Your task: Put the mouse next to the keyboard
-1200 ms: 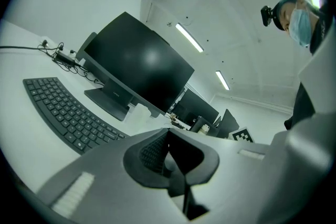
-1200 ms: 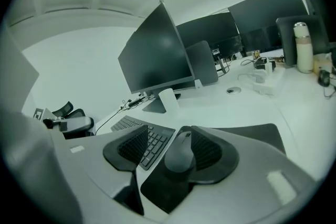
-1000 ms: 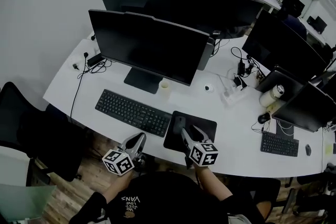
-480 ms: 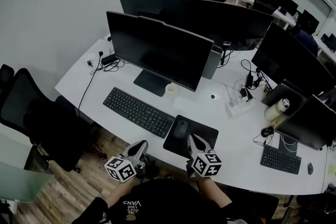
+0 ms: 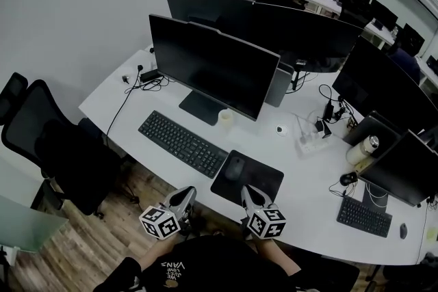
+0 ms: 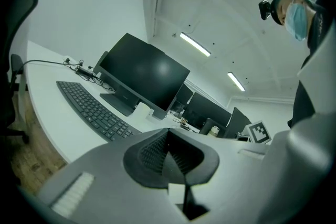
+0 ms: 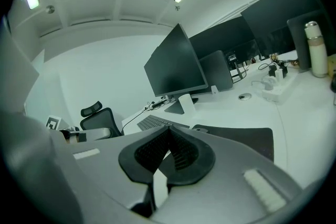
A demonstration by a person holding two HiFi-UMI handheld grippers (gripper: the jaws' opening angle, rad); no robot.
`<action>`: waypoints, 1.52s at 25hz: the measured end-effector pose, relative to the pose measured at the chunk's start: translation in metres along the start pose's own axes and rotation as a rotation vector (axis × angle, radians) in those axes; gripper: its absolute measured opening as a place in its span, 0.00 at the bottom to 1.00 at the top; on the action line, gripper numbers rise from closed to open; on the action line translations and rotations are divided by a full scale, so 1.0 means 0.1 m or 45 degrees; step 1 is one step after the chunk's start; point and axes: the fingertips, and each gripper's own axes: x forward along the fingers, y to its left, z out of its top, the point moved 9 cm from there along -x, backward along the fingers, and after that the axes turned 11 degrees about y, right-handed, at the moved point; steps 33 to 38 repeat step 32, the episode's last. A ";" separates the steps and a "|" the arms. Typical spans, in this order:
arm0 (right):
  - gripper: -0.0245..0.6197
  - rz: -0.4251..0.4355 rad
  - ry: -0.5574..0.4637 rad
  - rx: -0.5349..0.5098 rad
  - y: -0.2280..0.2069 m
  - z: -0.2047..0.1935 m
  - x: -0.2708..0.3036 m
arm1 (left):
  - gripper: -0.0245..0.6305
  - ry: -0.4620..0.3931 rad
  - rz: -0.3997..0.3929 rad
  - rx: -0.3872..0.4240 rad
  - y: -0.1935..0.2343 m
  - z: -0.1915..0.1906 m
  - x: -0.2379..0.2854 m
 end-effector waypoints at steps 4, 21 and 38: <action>0.05 0.000 0.020 -0.009 0.00 -0.07 -0.04 | 0.04 0.012 -0.010 0.008 -0.06 -0.08 0.02; 0.05 -0.044 0.044 -0.069 0.05 -0.16 -0.14 | 0.04 0.007 -0.009 0.001 -0.08 -0.24 -0.10; 0.05 -0.066 0.047 -0.055 0.06 -0.19 -0.16 | 0.04 0.025 -0.031 0.017 -0.09 -0.19 -0.09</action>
